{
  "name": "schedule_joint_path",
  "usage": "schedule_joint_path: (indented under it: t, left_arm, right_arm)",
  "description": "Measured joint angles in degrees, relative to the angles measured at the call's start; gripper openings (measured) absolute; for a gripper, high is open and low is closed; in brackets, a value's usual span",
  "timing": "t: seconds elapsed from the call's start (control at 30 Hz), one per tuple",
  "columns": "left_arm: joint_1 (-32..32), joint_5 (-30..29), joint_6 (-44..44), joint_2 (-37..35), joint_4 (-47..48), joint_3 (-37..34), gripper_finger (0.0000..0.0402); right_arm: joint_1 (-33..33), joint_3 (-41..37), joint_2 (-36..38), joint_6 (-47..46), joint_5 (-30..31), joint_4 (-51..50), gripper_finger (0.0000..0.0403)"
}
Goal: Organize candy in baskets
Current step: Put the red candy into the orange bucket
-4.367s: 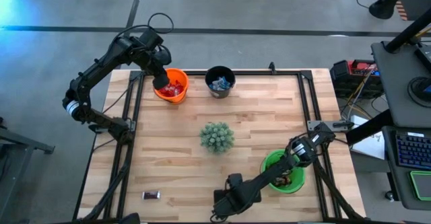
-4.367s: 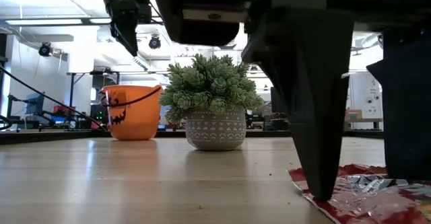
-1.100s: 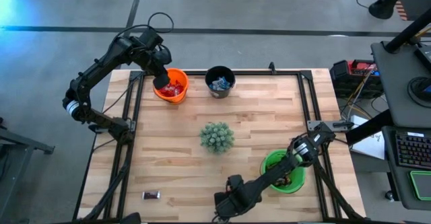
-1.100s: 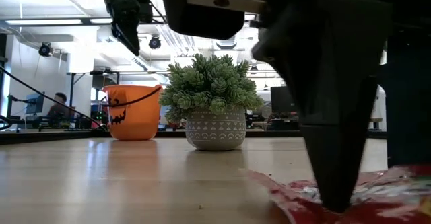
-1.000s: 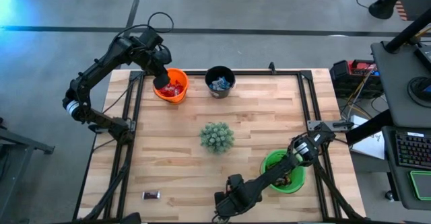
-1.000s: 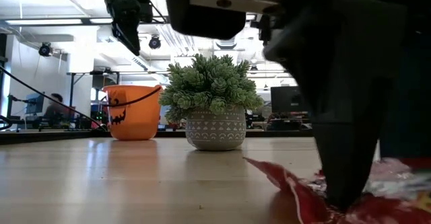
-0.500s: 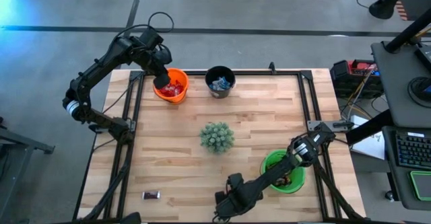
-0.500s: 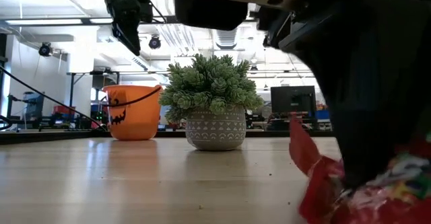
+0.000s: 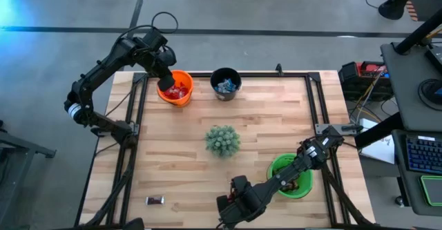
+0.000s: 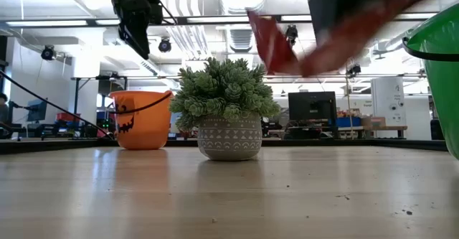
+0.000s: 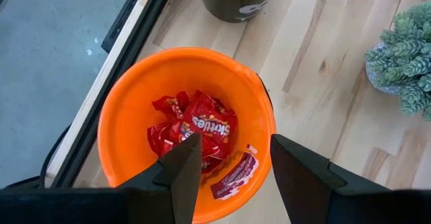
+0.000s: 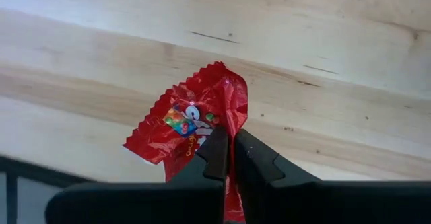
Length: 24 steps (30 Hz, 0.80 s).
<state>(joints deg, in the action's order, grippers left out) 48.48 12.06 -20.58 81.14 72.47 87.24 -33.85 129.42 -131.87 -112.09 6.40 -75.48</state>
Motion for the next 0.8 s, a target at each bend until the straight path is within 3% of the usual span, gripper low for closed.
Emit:
schedule_joint_path:
  t: [0.17, 0.43, 0.8]
  left_arm:
    - [0.0, -0.1, -1.3, 0.0, 0.0, 0.0, 0.0159]
    - [0.0, -0.1, -3.5, 0.0, -1.0, 0.0, 0.0159]
    - [-0.1, -0.1, -2.9, 0.0, -2.5, 0.0, 0.0151]
  right_arm:
    - [0.0, 5.4, 0.2, 2.9, 4.5, -3.5, 0.001]
    - [3.1, 4.8, 6.2, 11.4, 15.1, -9.2, 0.001]
    - [14.0, 4.8, 14.3, 38.4, 22.4, -12.5, 0.001]
